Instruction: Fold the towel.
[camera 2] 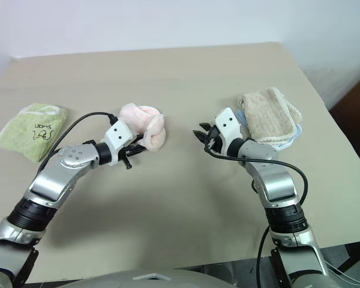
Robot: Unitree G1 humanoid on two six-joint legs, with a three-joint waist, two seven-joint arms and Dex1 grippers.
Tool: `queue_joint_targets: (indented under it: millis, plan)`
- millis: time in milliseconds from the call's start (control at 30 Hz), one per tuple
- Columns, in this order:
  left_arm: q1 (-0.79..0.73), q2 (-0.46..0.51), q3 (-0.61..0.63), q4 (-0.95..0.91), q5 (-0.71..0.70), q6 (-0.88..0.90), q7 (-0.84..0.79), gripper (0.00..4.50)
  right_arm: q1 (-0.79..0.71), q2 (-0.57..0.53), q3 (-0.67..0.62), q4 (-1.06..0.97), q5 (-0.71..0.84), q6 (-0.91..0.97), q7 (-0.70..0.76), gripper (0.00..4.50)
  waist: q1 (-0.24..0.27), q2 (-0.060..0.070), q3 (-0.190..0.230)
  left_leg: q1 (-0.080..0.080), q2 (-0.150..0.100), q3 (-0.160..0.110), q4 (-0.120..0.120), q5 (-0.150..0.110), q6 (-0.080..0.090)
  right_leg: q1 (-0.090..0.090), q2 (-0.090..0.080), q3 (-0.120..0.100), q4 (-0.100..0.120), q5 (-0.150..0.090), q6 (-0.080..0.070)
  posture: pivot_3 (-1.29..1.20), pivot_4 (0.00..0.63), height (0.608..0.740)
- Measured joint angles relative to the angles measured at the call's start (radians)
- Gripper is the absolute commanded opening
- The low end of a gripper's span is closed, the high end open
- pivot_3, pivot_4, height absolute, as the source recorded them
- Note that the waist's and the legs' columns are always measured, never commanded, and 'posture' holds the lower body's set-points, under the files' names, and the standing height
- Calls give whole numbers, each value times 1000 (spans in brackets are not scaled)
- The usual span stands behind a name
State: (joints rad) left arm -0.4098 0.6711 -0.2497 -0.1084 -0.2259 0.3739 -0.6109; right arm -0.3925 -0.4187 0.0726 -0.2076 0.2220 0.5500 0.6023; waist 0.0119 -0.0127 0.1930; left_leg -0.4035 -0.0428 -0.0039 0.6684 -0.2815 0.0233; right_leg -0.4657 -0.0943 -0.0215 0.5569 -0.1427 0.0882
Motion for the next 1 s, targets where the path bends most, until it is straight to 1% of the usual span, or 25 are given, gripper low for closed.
queue_joint_targets:
  millis: [33,200,367,567,700,733,800,833,900,933,967,1000]
  plan:
    - [0,-4,9,10,7,-3,3,2668,3,1,1,-5,0,4,0,1387,0,0,0,0,0,0,0,0,0,0,0,0,0,0,0,0,150,731]
    - [0,-36,57,47,42,-8,31,4447,4,5,3,-6,0,10,1,1387,0,0,0,2,0,0,0,0,0,1,0,0,2,0,0,0,150,731]
    - [31,-41,116,34,39,-5,21,4447,1,6,9,-6,0,11,7,1387,-4,0,0,2,0,0,0,0,0,1,0,0,3,0,0,0,150,731]
    - [140,30,220,-19,15,15,-33,4447,-21,6,13,-7,1,13,15,1387,-7,0,0,5,0,0,0,0,0,3,0,0,3,0,0,0,150,731]
    - [187,39,275,-42,-6,14,-56,4447,-27,7,20,-7,3,13,22,1387,-2,0,0,6,0,0,0,0,0,5,0,0,3,0,0,0,150,731]
    - [189,39,284,-46,-6,14,-56,4276,-30,8,20,-7,5,12,24,1387,0,0,0,7,0,0,0,0,0,5,0,0,3,0,0,0,150,731]
    - [191,38,301,-49,-6,14,-55,3858,-38,10,22,-7,9,12,27,1023,-1,0,0,7,0,0,0,0,0,6,0,0,3,0,0,0,150,731]
    - [191,36,308,-51,-6,14,-55,3553,-42,12,22,-7,11,12,27,788,-1,0,0,8,0,0,0,0,0,6,0,0,3,0,0,0,150,731]
    - [199,31,326,-53,-17,14,-56,2859,-55,26,24,-2,17,13,27,106,-3,0,0,8,0,0,0,0,0,5,0,0,3,0,0,0,150,731]
    - [202,28,333,-54,-26,14,-59,2510,-63,33,25,-2,19,13,27,0,-4,0,0,8,0,0,0,0,0,5,0,0,4,0,0,0,150,731]
    - [208,25,347,-57,-36,14,-62,2197,-73,44,27,1,21,13,27,0,-7,0,0,8,0,0,0,0,0,5,0,0,4,0,0,0,150,731]
    - [212,25,361,-57,-48,14,-65,1793,-86,56,28,7,25,13,26,0,-9,0,0,8,0,0,0,0,0,5,0,0,4,0,0,0,150,731]
